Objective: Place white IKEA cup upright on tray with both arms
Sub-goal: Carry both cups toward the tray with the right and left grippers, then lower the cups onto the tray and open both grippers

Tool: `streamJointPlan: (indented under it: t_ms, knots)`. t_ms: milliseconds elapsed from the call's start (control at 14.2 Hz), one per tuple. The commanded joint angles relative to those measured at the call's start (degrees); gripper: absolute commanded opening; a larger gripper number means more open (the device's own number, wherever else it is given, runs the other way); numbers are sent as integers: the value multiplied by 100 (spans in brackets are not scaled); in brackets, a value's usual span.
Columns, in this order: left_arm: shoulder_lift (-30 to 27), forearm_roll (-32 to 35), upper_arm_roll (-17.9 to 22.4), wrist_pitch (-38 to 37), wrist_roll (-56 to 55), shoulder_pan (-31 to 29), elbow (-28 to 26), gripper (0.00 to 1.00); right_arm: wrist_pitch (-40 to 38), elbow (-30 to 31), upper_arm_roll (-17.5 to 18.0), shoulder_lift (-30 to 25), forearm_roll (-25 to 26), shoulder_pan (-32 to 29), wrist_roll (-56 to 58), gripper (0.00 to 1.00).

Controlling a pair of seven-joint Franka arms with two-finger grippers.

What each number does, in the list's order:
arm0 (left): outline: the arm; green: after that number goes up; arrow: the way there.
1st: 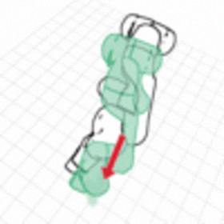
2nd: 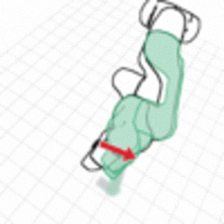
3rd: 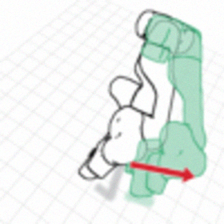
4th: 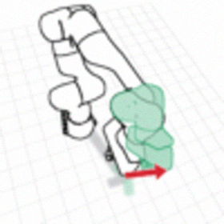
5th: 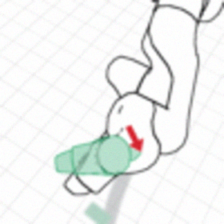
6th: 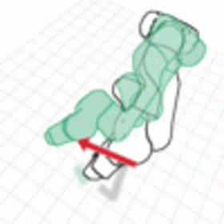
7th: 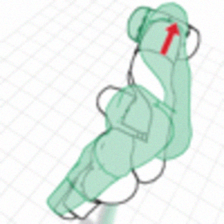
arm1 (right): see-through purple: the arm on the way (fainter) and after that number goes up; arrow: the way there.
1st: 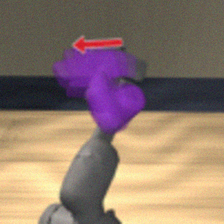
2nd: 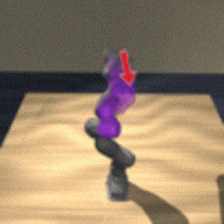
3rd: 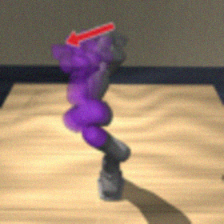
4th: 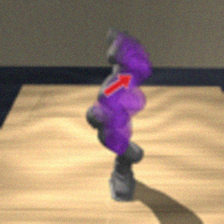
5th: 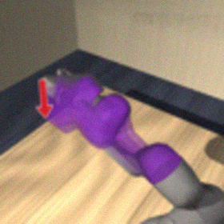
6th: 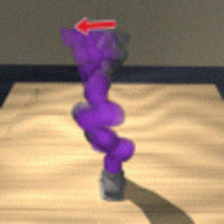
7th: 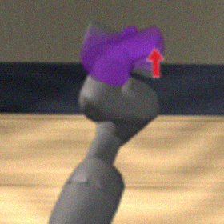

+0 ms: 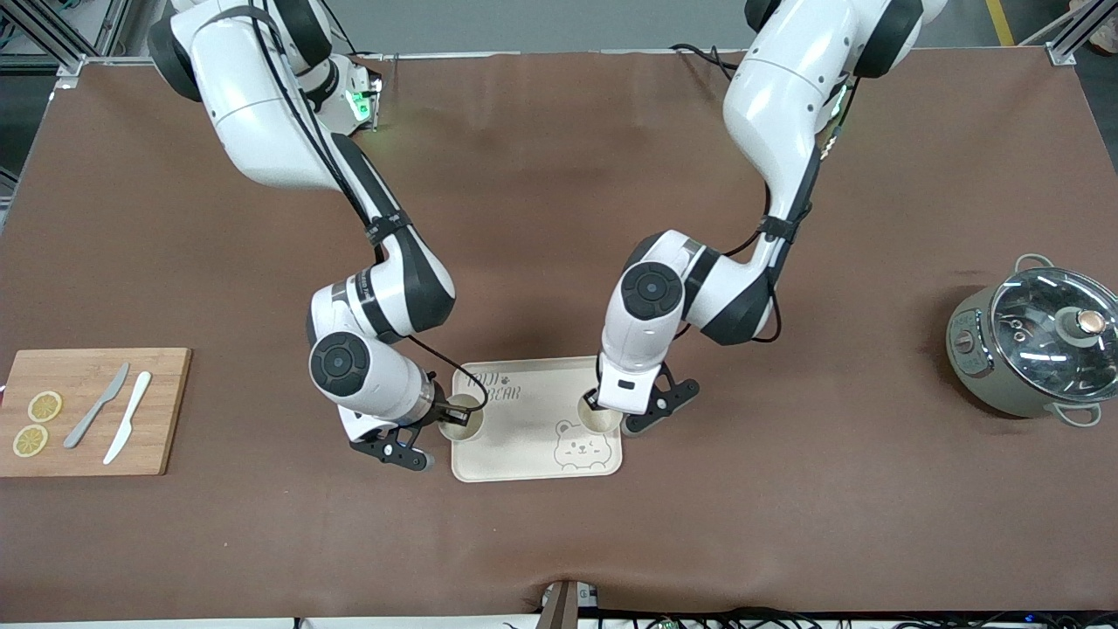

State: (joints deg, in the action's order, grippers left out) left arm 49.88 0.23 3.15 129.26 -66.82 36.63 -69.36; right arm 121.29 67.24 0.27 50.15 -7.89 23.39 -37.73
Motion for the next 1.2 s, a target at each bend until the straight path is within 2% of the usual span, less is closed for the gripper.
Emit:
streamJointPlan:
  t_ms: [0, 494, 635, 776, 918, 988, 1129]
  knots:
    - [162, -23, 107, 12, -95, 117, 177, 0, 236, 0, -62, 118, 15, 69, -120, 0]
    - [347, -14, 107, 12, -121, 222, 151, 0, 518, 17, -53, 364, -2, 140, -138, 0]
    - [321, -5, 107, 12, -95, 214, 142, 20, 571, 44, -53, 390, -11, 184, -146, 0]
    - [277, -5, 107, 12, -86, 205, 133, 50, 597, 44, -53, 408, -11, 192, -146, 0]
    - [189, -5, 107, 12, -103, 170, 124, 89, 615, 44, -53, 417, -11, 192, -146, 0]
    - [154, 4, 107, 12, -103, 152, 124, 100, 624, 44, -53, 426, -11, 192, -146, 0]
    - [40, 21, 116, 3, -86, 117, 115, 100, 624, 44, -53, 426, -11, 193, -146, 0]
